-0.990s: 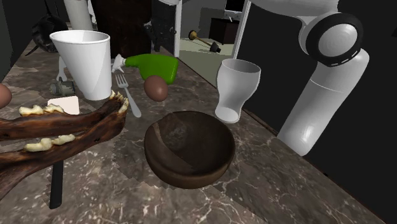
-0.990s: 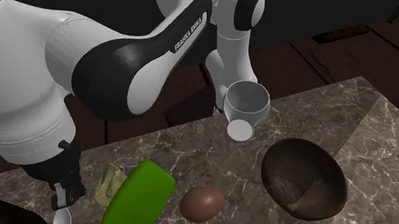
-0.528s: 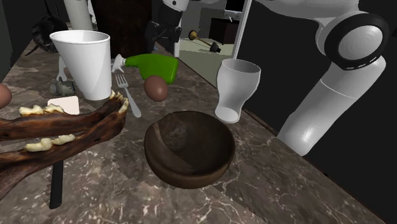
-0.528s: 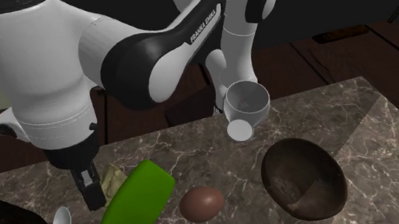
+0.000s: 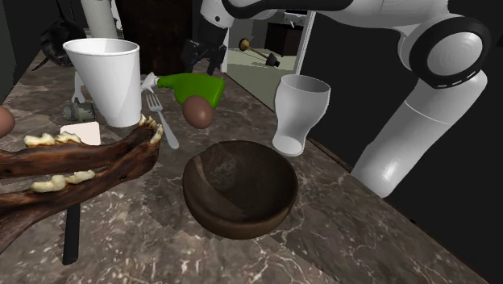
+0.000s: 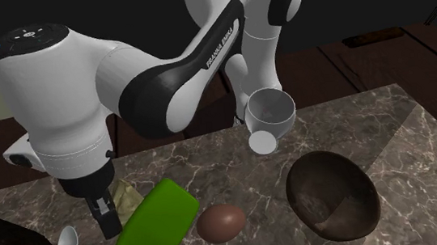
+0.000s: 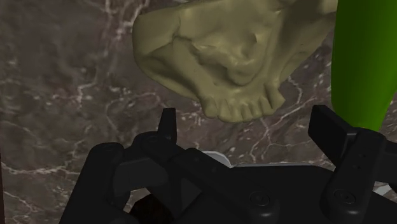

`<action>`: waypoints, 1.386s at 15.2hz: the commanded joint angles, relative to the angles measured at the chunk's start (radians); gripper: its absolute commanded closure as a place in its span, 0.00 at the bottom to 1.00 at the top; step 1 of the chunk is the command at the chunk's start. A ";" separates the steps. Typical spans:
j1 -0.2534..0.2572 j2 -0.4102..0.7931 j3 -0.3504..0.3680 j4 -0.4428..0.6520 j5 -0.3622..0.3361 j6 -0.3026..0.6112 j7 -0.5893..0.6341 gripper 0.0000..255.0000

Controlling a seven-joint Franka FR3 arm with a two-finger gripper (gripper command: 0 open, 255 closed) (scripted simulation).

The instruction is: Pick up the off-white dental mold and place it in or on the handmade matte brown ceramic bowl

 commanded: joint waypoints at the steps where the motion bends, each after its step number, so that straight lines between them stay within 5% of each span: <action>1: 0.000 0.002 0.000 0.001 -0.001 0.002 0.000 0.00; 5: 0.000 0.002 0.000 0.001 -0.001 0.002 0.000 0.00; 6: 0.000 0.002 0.000 0.001 -0.001 0.002 0.000 1.00; 15: 0.000 0.002 0.000 0.001 -0.001 0.002 0.000 1.00; 21: -0.001 0.016 0.001 0.097 -0.009 -0.081 0.009 1.00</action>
